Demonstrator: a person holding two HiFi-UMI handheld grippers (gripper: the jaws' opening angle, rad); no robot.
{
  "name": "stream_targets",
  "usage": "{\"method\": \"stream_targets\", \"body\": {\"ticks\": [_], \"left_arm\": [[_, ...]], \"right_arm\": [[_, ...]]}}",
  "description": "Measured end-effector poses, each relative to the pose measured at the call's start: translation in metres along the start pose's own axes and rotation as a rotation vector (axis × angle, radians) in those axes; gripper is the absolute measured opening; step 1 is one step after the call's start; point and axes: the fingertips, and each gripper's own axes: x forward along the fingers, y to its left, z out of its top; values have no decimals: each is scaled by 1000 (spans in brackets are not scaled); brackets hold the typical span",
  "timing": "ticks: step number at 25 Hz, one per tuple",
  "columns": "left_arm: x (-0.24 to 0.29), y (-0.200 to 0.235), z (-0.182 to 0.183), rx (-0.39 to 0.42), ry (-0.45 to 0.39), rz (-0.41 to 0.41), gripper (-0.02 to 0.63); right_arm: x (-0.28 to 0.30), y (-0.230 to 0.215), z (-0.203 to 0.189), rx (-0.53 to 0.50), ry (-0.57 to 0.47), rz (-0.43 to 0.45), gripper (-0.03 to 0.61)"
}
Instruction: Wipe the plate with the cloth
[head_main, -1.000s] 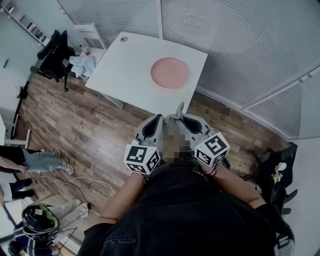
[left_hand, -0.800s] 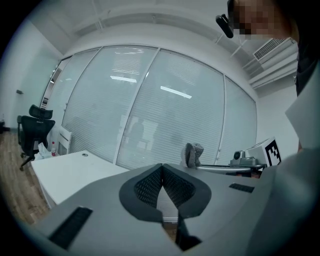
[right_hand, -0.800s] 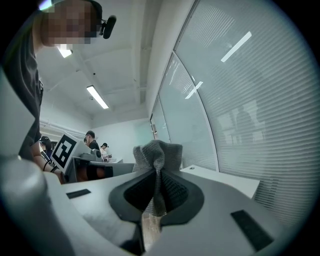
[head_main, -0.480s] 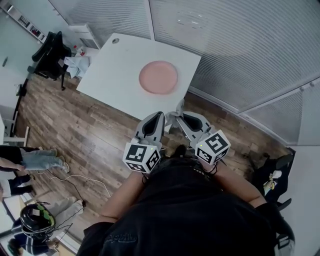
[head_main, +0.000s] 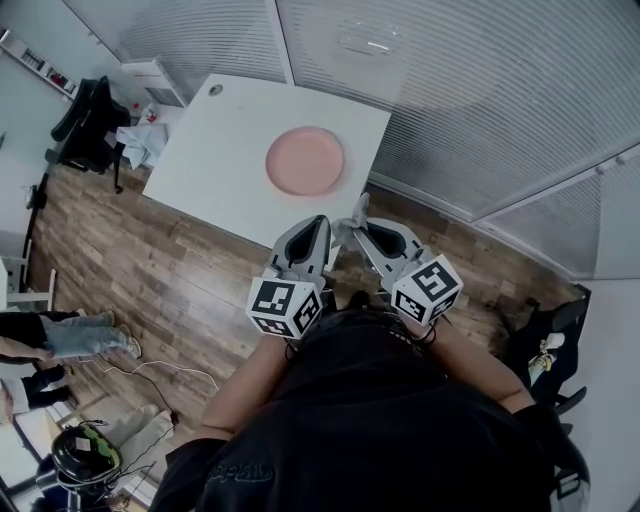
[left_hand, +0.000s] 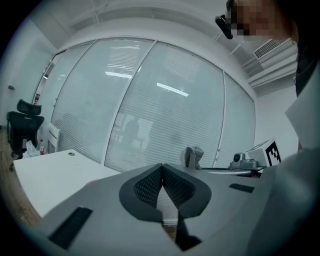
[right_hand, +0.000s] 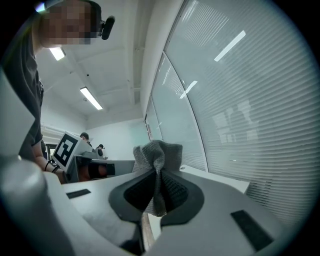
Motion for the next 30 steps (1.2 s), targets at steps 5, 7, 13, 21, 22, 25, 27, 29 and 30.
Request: {"method": "stream_targets", "body": {"ticks": [5,7,13,21,22,25,27,29,30], "left_arm": [[15,13,4,-5,8,-21,17],[20,19,7,-8,8,-28,17],[39,58,18,-9,23,-50,17],[59,147,60,-3,13,-62,17],[59,156,62,-6,18,-70,17],[59,173,66,-2,32,-95,17],[64,183,66,-8,43,-105,17],[67,191,62,-31,57,-116,17],[67,192,59,-41,66,-125,17]], "right_arm": [[15,-8,-1,6,15,-11,37],[22,-14,1,6,16,-22,37],[62,-30,10,1,13,-63,37],[153,-34,30,-4,13,-83,37],[162,-34,30,3,17,-88,37],[180,-31,29,12,22,-110,37],[189,-30,26,16,30,-120,37],[194,-30,21,29,44,-127,37],[195,-31,18,35,53,-133,37]]}}
